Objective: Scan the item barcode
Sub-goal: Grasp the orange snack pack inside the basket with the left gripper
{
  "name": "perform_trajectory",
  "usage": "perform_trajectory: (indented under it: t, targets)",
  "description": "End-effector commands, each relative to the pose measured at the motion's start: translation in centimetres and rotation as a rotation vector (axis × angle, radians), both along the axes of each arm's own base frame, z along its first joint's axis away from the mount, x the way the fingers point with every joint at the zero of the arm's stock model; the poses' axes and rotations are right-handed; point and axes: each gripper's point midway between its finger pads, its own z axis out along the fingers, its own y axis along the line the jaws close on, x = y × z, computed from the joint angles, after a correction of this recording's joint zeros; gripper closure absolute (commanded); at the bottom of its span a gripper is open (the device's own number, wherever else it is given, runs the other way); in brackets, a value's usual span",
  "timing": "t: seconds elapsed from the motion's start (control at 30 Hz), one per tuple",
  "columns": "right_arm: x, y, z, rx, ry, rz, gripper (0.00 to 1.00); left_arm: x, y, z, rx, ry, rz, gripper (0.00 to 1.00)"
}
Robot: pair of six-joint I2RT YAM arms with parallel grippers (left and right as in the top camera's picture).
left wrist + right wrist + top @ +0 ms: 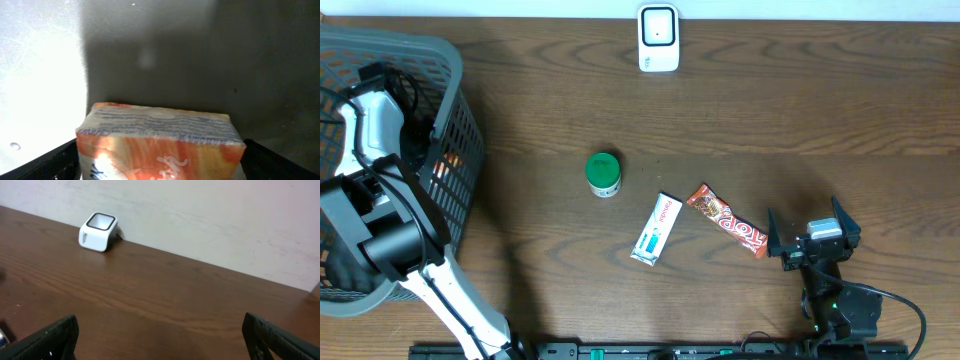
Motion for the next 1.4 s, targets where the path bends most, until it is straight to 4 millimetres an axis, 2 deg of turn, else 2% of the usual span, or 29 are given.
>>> perform_trajectory:
  t: [0.0,0.33,0.57,0.77,0.87,1.0,1.1,1.23,1.37]
  targets:
    - [0.0,0.2,-0.1,0.016,0.004,0.007,0.01,-0.2,-0.6,-0.4,-0.022,0.007,0.005,0.02]
    - [0.0,0.2,-0.1,0.016,0.004,0.007,0.01,0.6,-1.7,-0.5,-0.009,-0.001,-0.029,0.02]
    - [0.0,0.2,-0.1,0.016,0.004,0.007,0.01,-1.4,-1.0,-2.3,0.051,0.072,-0.028,0.02]
    - [0.0,0.2,-0.1,0.016,0.004,0.007,0.01,-2.3,-1.4,-3.9,0.046,0.086,-0.011,0.01]
    - [0.0,0.2,-0.1,0.016,0.004,0.007,0.01,-2.2,-1.3,-3.9,0.048,0.082,-0.01,0.08]
    - [0.0,0.2,-0.1,0.016,0.004,0.007,0.01,-2.1,-1.3,-3.9,0.049,0.08,-0.011,0.29]
    - [0.0,0.2,-0.1,0.016,0.004,0.007,0.01,-2.1,-1.1,-3.9,0.055,0.079,-0.009,0.39]
    - [0.0,0.2,-0.1,0.016,0.004,0.007,0.01,-2.1,-0.3,-3.1,0.061,0.073,0.003,0.41]
    - [0.0,0.2,-0.1,0.016,0.004,0.008,0.01,-2.2,1.3,-0.5,0.074,0.044,0.03,0.4]
